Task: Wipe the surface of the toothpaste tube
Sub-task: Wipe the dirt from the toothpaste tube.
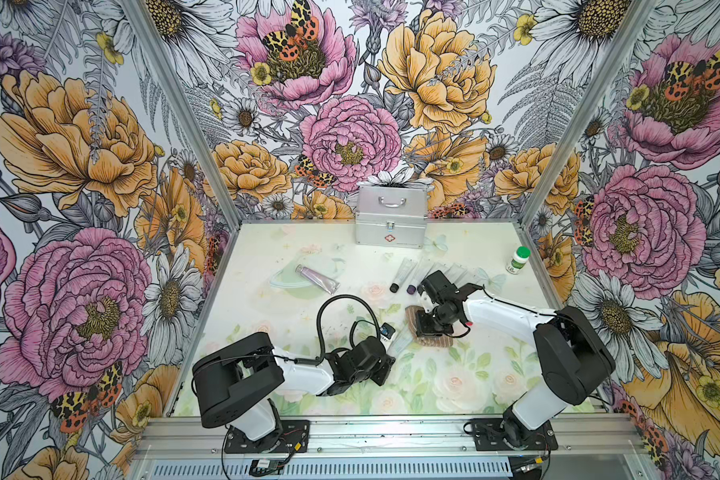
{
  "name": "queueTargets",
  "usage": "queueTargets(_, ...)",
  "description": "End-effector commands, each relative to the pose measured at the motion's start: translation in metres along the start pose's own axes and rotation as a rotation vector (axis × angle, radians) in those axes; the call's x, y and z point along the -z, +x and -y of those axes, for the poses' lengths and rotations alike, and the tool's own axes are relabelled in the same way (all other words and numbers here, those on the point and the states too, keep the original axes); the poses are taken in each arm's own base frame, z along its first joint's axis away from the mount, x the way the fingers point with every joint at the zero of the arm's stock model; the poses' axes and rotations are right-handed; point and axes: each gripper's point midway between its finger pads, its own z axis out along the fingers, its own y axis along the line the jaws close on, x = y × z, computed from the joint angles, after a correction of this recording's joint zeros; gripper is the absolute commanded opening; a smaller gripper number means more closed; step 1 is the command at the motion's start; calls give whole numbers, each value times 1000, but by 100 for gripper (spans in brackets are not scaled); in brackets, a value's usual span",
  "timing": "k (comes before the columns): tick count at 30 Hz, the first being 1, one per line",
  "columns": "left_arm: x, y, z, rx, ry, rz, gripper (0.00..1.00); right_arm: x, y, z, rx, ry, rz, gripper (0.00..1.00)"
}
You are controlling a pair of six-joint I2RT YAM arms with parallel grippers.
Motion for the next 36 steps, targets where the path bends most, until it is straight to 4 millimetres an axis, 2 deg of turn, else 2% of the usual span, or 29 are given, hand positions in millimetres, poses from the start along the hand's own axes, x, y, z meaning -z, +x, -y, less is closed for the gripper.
queueTargets(1,-4,16,-1,-10,-19,-53,29,7,-14,-18,26,-44,18,0)
queueTargets(4,-5,17,0,-15,-21,-58,29,0,-15,-27,39,-47,0,0)
queueTargets(8,-6,18,0,-16,-23,-61,29,-12,-7,-39,71,-42,-31,0)
queueTargets(12,-6,17,0,-17,-24,-58,29,-23,2,-39,79,-22,-57,0)
queueTargets(15,-7,18,0,-19,-25,-62,28,-31,6,-28,83,19,-69,0)
queueTargets(24,-4,16,-1,-16,-25,-53,28,-38,-4,44,12,190,-68,0)
queueTargets(27,-4,17,-1,-14,-27,-56,28,-39,-5,55,-2,208,-72,0)
queueTargets(31,-6,18,-1,-16,-28,-60,28,-39,-6,45,5,179,-71,0)
queueTargets(36,-7,18,-1,-18,-30,-60,28,-39,0,10,55,121,-72,0)
